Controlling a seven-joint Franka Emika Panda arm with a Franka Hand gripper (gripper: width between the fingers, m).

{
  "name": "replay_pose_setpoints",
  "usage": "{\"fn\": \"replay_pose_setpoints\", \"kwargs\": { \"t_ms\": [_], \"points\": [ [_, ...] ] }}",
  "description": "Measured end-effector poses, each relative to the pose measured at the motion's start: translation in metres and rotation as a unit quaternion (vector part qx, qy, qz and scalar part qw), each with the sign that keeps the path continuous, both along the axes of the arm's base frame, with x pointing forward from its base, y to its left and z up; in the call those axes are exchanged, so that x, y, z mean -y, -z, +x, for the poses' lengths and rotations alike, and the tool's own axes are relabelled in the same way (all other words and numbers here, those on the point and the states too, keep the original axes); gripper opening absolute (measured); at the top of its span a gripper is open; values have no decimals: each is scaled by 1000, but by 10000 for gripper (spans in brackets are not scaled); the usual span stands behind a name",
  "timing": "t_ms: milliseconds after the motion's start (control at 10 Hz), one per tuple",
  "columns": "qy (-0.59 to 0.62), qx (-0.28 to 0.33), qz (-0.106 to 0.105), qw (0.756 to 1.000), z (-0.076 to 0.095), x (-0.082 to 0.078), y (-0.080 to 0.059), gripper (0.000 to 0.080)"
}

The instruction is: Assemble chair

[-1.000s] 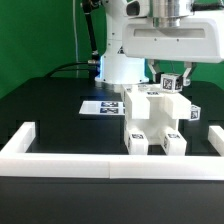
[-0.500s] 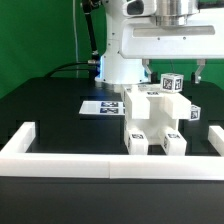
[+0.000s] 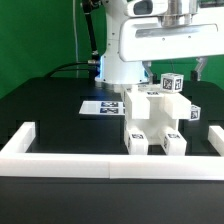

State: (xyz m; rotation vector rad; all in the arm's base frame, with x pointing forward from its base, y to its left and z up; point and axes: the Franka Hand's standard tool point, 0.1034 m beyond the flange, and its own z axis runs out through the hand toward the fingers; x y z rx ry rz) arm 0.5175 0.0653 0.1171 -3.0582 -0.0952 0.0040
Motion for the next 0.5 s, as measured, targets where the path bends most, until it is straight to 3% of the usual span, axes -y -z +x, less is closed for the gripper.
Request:
{"fn": "replay_pose_setpoints", "kwargs": {
  "t_ms": [500],
  "points": [
    [-185, 12, -9, 983, 0, 6, 1, 648]
  ]
}}
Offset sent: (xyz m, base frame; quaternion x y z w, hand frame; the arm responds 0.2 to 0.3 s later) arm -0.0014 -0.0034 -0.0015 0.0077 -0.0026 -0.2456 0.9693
